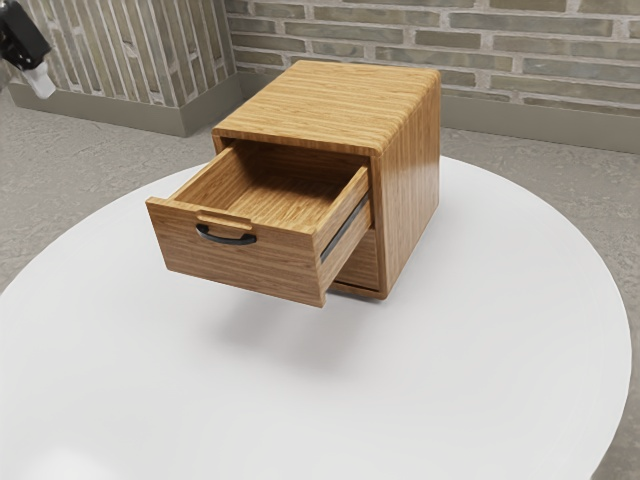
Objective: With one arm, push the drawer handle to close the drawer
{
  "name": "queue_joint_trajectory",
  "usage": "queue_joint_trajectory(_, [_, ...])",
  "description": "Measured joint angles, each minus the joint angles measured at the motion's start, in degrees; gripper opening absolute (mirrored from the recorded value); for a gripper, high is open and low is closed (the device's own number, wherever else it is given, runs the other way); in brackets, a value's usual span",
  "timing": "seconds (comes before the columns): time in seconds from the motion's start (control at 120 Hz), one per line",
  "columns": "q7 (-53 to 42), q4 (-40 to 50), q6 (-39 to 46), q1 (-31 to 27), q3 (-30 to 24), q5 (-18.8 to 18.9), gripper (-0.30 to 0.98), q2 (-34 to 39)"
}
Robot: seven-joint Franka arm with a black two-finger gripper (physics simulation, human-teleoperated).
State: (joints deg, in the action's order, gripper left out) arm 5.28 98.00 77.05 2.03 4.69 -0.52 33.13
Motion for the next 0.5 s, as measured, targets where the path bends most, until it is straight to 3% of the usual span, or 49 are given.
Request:
queue_joint_trajectory(0.125, [0.77, 23.1, 0.46, 0.46, -0.16, -0.16, 0.67, 11.45])
queue_joint_trajectory(0.217, [1.22, 32.45, 1.4, 3.59, 1.6, -0.92, 0.67, 14.17])
queue_joint_trajectory(0.383, [1.14, 37.1, 13.55, 7.74, 2.41, -0.96, 0.66, 2.7])
queue_joint_trajectory(0.5, [1.85, 37.26, 22.53, 9.58, 2.54, -0.28, 0.66, -0.86])
